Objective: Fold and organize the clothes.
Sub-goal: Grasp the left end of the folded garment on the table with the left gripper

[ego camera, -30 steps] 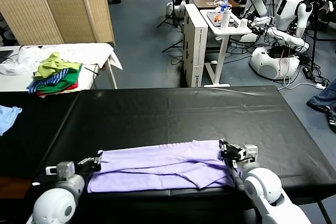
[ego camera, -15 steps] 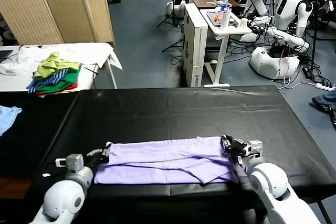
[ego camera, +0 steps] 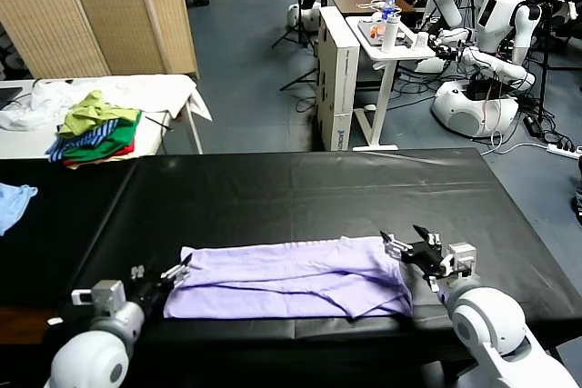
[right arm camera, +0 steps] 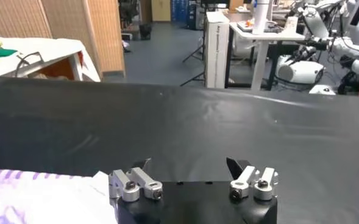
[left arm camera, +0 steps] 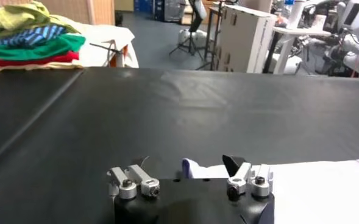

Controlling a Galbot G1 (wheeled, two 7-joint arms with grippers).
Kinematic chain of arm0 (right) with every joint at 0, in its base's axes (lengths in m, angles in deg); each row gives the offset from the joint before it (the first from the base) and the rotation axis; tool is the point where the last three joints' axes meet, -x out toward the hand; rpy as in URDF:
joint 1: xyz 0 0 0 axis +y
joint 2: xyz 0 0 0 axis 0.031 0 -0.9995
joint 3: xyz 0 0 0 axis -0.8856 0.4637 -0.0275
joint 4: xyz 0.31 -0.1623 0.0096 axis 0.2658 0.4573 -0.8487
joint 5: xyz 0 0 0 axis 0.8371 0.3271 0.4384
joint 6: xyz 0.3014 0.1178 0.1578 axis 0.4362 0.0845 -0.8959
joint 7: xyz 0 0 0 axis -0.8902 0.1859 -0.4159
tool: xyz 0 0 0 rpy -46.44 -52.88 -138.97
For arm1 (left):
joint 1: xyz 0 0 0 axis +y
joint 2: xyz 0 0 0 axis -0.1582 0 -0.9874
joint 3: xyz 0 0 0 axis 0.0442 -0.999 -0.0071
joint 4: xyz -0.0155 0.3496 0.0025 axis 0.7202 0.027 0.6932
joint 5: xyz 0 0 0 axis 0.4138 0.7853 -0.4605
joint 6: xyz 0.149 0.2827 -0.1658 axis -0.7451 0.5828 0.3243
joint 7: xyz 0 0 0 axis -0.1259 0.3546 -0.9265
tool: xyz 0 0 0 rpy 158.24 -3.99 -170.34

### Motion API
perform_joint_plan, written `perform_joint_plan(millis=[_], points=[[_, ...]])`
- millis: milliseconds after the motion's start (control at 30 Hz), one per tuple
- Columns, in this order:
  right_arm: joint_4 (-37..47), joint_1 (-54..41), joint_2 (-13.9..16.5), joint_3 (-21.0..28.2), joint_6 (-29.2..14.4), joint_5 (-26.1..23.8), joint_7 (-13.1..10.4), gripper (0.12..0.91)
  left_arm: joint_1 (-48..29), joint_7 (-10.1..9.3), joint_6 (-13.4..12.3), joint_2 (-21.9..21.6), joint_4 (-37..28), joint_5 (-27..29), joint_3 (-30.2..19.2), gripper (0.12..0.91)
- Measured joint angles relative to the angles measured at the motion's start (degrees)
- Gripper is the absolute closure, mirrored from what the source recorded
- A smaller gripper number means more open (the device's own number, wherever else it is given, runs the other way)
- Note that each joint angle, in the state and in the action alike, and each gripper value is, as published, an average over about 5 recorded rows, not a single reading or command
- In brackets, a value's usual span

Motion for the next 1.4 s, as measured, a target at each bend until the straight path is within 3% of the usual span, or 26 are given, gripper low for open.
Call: perform_joint_plan(millis=[333, 500, 733, 867, 1133, 1200, 1400], points=[[-0.57, -0.04, 0.43, 0.1, -0.02, 0.19, -0.03, 0.118, 2.32, 0.58, -0.68, 3.3, 0.08, 0.09, 1.15, 0.137], [-0.73, -0.11, 0.57, 0.06, -0.02, 0.36, -0.03, 0.118, 2.95, 1.18, -1.08, 4.73, -0.09, 1.04, 0.91, 0.226], [-0.86, -0.29, 0.69, 0.08, -0.03, 0.44, -0.03, 0.118, 3.12, 1.65, -1.52, 5.96, -0.3, 2.03, 0.02, 0.285], [-0.88, -0.37, 0.63, 0.24, -0.04, 0.42, -0.03, 0.118, 3.0, 1.83, -1.58, 6.09, -0.55, 1.28, -0.12, 0.396], [-1.0, -0.39, 0.61, 0.14, -0.12, 0.31, -0.03, 0.118, 2.9, 1.97, -0.94, 6.24, -0.78, -2.8, -0.25, 0.819], [-1.06, -0.38, 0.61, 0.05, -0.15, 0.3, -0.03, 0.118, 2.91, 1.97, -0.9, 6.26, -0.69, -2.67, -0.28, 0.856], [-1.32, -0.18, 0.4, -0.37, -0.49, 0.26, -0.14, 0.118, 3.75, 2.42, -1.99, 5.26, 0.55, 3.39, 0.28, 0.849]])
